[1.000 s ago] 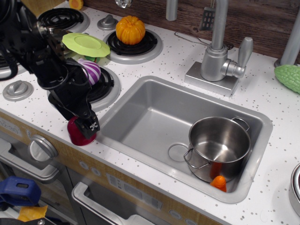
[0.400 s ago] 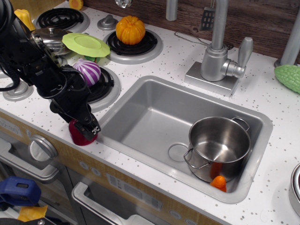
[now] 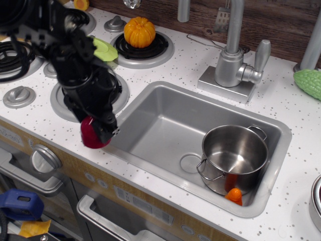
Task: Put sweet potato in pot which is in sink
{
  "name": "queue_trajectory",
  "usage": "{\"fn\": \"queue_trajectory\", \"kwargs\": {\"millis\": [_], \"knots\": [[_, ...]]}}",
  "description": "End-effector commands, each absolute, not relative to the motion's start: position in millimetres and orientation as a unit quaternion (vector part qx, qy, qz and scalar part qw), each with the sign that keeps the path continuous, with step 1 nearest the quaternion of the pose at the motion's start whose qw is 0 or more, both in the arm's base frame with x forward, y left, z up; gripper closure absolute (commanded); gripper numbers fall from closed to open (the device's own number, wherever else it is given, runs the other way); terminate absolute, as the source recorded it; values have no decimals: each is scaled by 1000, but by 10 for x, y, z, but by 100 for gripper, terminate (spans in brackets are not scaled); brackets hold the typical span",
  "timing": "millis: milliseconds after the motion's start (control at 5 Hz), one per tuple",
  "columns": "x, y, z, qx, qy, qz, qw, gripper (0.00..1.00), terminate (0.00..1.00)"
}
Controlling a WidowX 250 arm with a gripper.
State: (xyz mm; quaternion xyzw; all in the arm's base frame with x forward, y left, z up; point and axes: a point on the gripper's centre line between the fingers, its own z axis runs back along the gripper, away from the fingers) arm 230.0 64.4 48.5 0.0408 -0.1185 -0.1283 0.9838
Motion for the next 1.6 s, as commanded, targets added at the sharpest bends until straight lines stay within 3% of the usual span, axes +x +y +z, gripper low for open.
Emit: {"fn": "queue_trajectory", "kwargs": {"millis": [0, 200, 400, 600, 800, 1000, 1400], "knots": [[2581, 328, 775, 46, -164, -111, 979, 100, 0], [2798, -21, 810, 30, -186, -70, 979, 100, 0], [2936, -355, 780, 14, -202, -39, 978, 0, 0], [3044, -680, 657, 13, -221, -25, 975, 0, 0], [3096, -845, 562, 2, -238, -23, 971, 100, 0], [3135, -957, 528, -12, -243, -34, 969, 0, 0], [3181, -1023, 509, -9, -248, -45, 968, 0, 0]]}}
